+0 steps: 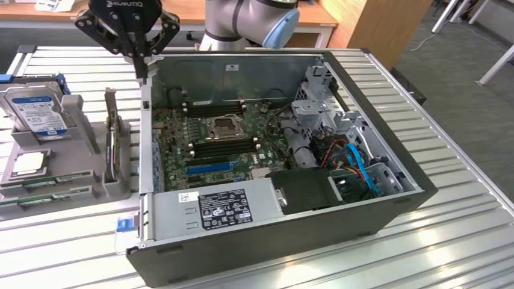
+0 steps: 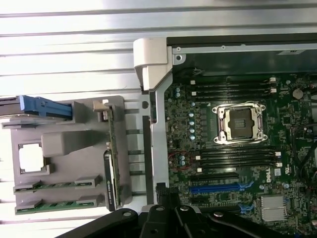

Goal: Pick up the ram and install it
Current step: 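Reach for the ram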

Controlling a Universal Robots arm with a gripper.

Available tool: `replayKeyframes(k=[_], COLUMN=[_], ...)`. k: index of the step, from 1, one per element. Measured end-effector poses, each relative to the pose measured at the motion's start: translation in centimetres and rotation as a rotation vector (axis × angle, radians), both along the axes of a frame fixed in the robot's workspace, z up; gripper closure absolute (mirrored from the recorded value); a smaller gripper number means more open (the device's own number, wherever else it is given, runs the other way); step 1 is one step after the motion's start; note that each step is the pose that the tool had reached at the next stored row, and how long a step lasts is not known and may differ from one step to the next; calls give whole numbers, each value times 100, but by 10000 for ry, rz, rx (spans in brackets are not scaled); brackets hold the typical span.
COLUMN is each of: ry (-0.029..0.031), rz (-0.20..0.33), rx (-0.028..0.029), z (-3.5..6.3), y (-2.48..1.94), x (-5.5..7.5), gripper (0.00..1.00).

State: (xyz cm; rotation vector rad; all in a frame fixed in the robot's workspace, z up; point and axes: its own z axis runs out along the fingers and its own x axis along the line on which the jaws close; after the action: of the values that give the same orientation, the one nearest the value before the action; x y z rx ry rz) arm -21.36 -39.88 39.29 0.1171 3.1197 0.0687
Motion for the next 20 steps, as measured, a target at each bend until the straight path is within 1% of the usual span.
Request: replayKeyframes(k=[12,20], ry=[56,85], rz=[1,1], rx=[-1,0], z=[-1,-2], y=[0,0], x=[-213,-400], gripper=[90,90])
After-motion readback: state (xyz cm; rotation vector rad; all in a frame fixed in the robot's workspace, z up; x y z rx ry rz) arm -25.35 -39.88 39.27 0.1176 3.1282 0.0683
